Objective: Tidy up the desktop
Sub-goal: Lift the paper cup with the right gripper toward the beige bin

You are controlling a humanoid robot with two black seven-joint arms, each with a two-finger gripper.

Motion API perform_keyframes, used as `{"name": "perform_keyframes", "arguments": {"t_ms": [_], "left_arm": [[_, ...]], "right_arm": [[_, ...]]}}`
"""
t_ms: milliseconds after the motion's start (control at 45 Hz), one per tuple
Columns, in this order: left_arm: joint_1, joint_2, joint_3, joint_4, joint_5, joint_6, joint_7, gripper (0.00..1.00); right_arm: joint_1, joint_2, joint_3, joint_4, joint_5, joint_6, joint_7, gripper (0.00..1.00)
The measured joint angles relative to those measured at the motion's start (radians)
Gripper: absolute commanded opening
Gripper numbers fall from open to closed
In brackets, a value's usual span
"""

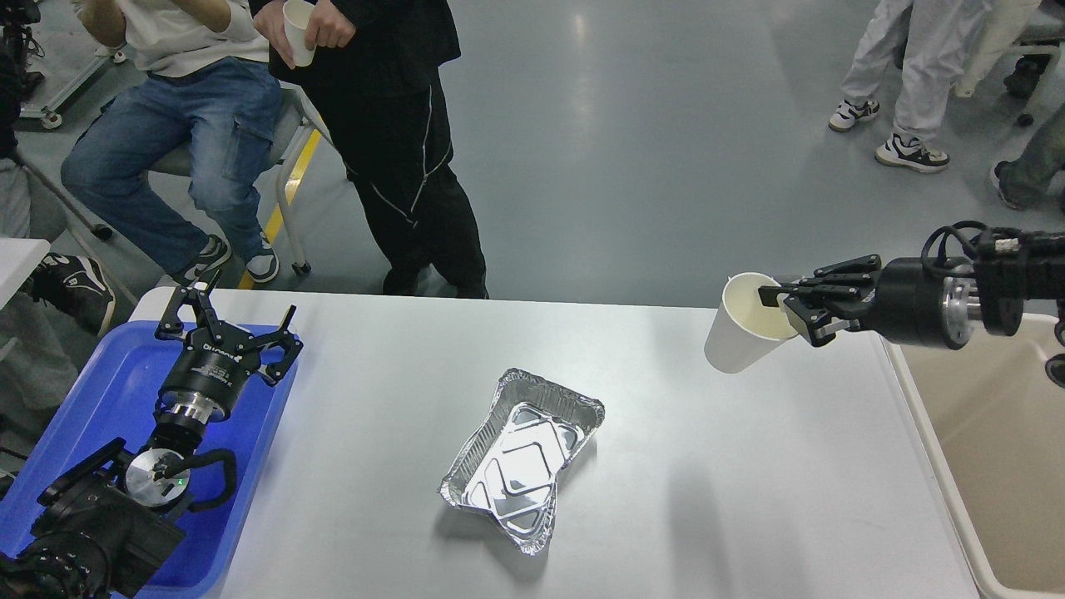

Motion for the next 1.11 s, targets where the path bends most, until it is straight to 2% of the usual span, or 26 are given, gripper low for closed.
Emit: {"name": "perform_keyframes", "arguments": {"t_ms": [356,1111], "left_arm": [[0.0,0.0,0.0,0.0,0.0,0.0,0.0,1.0],[0.0,0.0,0.0,0.0,0.0,0.0,0.0,1.0]], "right_arm": [[0.032,-0.022,0.006,0.019,0.007,0.033,-0.001,0.0],[0.021,-0.04,0.015,-0.004,0.074,0.025,0.0,0.0]]}}
